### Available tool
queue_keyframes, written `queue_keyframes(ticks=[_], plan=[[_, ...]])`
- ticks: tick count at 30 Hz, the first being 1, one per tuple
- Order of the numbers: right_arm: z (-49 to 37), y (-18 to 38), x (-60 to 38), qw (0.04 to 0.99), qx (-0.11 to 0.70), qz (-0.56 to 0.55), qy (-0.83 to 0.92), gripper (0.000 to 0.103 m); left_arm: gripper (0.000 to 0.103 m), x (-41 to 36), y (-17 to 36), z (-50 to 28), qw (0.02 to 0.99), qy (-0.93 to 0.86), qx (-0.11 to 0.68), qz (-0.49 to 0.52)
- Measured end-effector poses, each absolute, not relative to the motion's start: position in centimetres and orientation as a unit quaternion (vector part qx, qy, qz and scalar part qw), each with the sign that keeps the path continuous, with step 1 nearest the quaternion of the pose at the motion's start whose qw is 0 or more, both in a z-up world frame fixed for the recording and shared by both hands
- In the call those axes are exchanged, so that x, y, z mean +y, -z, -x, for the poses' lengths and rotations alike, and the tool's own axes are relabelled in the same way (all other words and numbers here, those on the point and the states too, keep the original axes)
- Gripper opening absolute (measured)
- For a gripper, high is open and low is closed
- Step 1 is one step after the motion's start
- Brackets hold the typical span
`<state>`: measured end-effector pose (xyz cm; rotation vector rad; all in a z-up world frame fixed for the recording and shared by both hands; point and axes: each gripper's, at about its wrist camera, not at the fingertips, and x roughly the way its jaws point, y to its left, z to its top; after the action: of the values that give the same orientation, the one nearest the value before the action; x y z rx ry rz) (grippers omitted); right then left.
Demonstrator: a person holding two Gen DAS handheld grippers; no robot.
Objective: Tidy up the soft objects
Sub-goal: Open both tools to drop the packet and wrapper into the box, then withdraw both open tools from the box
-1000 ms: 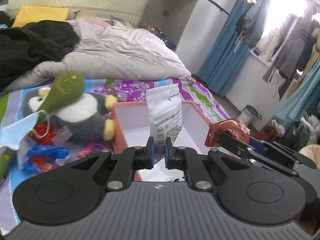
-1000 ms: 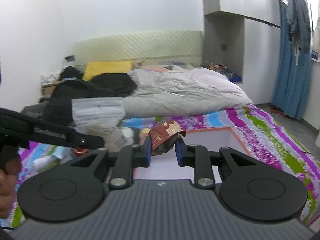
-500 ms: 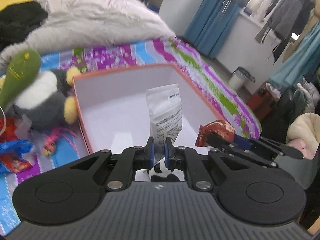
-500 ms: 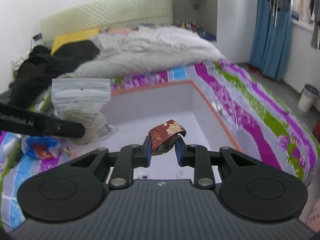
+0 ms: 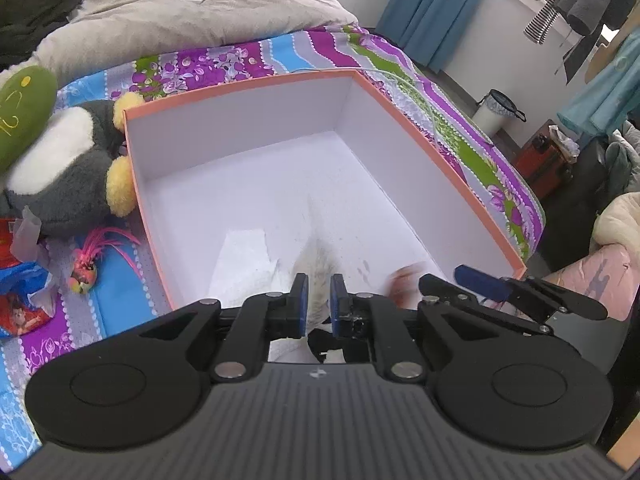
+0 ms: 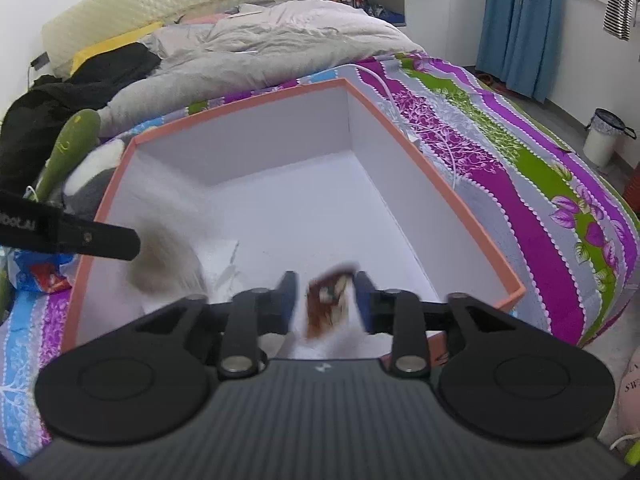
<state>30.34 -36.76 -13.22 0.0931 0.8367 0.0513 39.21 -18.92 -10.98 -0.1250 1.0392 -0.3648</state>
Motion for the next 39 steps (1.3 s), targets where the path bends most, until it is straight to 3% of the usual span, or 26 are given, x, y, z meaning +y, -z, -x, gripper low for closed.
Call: queue_keyframes(ticks=[2, 3, 24, 39], plan=[[-30.2, 12.8, -36.8, 0.914, 0.400, -0.051, -0.032, 0.048, 0.029, -18.7, 10.6, -39.0, 0.855, 0.171, 0.486, 0.060], [-30.0, 12.5, -36.8, 0.916, 0.396, -0.053, -0.033, 0.048, 0.029, -18.5, 10.4, -38.9, 0.857, 0.170, 0.482, 0.061], [-23.9, 4.5, -32.9, 0.954, 0.273, -0.069, -0.103, 0.048, 0.029, -12.8, 2.4, -29.7, 0.915, 0.164, 0.361, 0.074], [-20.0, 3.0, -27.8, 0.953, 0.240, -0.067, -0.170, 0.048, 0.029, -6.8, 0.2, -23.3, 0.934, 0.128, 0.321, 0.089]])
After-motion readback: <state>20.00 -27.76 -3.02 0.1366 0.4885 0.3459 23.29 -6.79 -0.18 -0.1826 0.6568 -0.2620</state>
